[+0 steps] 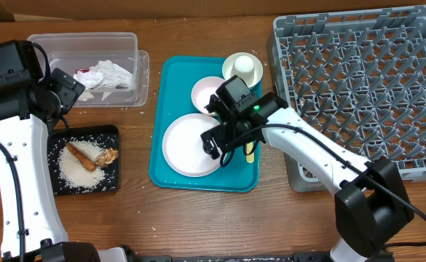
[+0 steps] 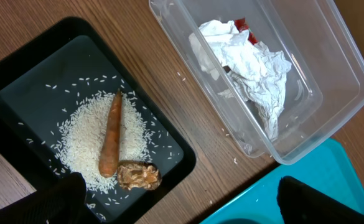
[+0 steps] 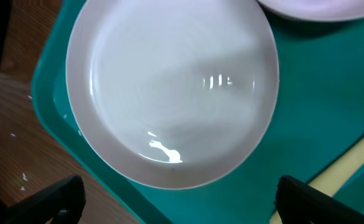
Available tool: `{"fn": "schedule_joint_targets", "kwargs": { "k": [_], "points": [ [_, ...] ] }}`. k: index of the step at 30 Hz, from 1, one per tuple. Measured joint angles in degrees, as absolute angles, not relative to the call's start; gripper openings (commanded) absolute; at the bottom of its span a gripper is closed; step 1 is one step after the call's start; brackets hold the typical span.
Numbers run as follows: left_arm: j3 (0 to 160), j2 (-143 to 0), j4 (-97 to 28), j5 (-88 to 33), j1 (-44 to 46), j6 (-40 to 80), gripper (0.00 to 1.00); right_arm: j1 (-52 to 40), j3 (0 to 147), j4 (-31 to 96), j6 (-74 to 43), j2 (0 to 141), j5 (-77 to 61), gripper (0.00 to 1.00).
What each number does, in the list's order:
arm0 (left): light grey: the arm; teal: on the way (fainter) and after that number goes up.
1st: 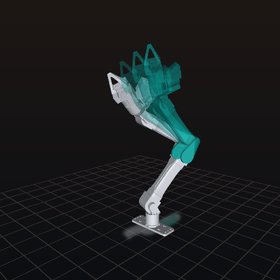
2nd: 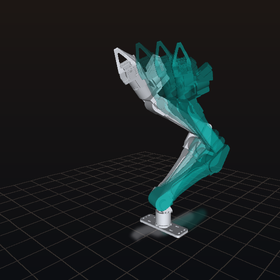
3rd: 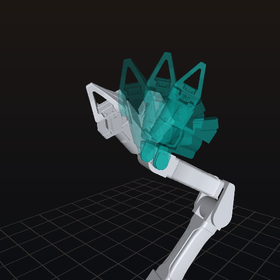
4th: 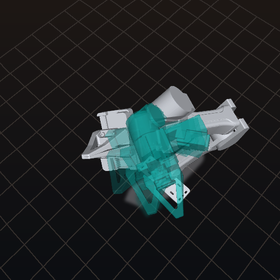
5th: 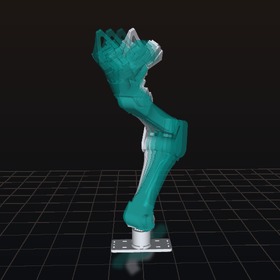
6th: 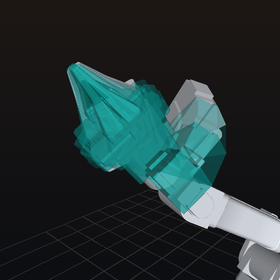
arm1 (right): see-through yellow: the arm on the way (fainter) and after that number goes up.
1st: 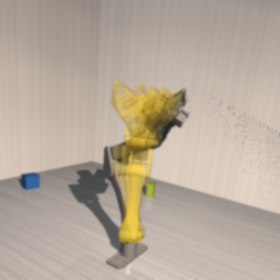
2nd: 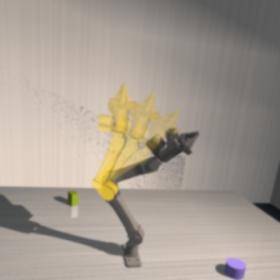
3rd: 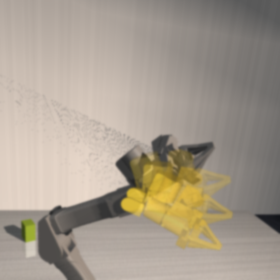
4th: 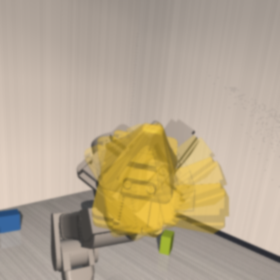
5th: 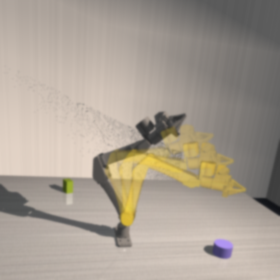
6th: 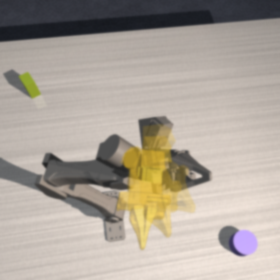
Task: Sort waste into correct bins and load items into the dishwasher
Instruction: 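Lower the right gripper and grasp the white plate's rim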
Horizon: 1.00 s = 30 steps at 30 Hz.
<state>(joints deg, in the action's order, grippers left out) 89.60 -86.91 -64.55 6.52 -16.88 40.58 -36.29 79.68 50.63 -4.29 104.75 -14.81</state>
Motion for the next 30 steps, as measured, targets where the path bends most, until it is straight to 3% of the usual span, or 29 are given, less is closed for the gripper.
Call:
{"fn": "schedule_joint_targets", "kwargs": {
  "k": [6,10,17,23,28,30],
  "points": [
    [89.6,-86.9,-64.6,6.5,-16.9,40.6,1.0,-36.3,79.7,44.9,-8.9,105.4,-14.1,1.0],
    [89.6,-86.9,-64.6,6.5,-16.9,40.6,1.0,-36.3,79.8,42.0,-14.5,108.3,-11.6,0.91],
    [89.6,-86.9,-64.6,6.5,-16.9,40.6,1.0,-34.5,79.8,43.0,-22.1,111.7,-9.7,0.88],
    [89.6,-86.9,-64.6,6.5,-16.9,40.6,1.0,-30.7,79.8,41.7,-27.5,111.7,-12.1,0.88],
    [89.6,-86.9,-64.6,6.5,-16.9,40.6,1.0,-30.0,79.8,40.2,-32.1,111.7,-13.2,1.0],
    [89.6,-86.9,-64.6,6.5,-16.9,40.6,1.0,-30.2,79.8,40.1,-33.9,111.7,-13.5,1.0]
  ]
}}
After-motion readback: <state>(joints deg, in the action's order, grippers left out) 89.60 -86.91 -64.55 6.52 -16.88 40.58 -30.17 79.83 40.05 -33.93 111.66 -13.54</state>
